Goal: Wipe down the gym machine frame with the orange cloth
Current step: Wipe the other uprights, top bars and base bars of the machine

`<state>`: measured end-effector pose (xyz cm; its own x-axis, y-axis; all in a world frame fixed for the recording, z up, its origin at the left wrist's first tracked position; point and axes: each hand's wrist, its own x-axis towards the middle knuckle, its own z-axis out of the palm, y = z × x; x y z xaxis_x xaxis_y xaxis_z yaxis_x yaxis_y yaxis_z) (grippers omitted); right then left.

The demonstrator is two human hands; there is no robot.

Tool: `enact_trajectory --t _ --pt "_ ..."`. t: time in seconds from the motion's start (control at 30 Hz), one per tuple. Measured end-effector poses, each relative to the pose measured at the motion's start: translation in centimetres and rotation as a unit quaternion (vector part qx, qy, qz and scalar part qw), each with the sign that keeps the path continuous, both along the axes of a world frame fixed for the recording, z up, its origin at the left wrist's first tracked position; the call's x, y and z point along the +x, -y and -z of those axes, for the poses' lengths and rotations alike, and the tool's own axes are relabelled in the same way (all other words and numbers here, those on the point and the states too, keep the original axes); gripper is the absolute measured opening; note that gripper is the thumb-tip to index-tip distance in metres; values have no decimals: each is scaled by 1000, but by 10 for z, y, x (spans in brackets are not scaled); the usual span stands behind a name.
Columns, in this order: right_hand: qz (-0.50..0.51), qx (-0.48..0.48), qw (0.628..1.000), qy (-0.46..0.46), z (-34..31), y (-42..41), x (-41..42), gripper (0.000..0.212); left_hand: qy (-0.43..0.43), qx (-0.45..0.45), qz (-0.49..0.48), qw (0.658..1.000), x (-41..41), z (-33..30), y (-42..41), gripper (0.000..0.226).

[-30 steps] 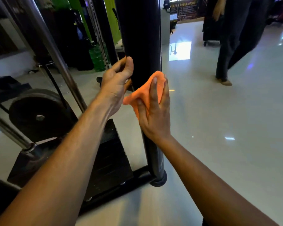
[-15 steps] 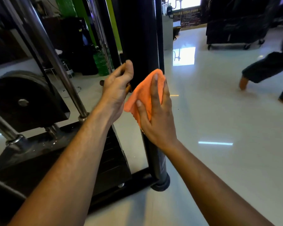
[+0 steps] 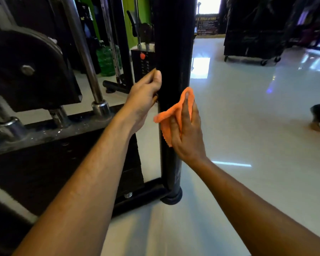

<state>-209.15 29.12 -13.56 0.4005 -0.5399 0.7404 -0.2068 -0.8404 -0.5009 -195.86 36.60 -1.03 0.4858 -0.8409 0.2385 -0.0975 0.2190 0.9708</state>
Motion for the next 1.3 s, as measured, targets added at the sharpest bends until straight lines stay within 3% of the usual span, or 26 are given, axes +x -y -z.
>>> enact_trajectory --t 0.17,0.37,0.47,0.57,0.8,0.9,1.03,1.3 --pt "32 31 994 -104 73 -8 -14 94 30 -11 -37 999 -15 17 7 52" --pt "55 7 998 -6 17 -7 16 83 17 2 -45 999 -7 32 11 48" --pt "57 -25 997 -50 45 -13 15 92 -5 17 -33 999 -13 47 5 47" --pt "59 -18 994 -95 87 -15 5 104 -13 28 -18 999 -13 59 -1 60" --pt "61 -35 997 10 36 -11 24 95 76 30 -51 995 -14 69 -7 49" --pt "51 -65 996 -39 53 -4 18 100 81 24 -45 995 -15 71 -6 49" --pt "18 -24 993 -118 122 -7 -2 102 88 23 -28 995 -14 95 -9 46" --pt "20 -23 999 -13 126 -5 18 88 48 41 -47 997 -17 154 -9 41"
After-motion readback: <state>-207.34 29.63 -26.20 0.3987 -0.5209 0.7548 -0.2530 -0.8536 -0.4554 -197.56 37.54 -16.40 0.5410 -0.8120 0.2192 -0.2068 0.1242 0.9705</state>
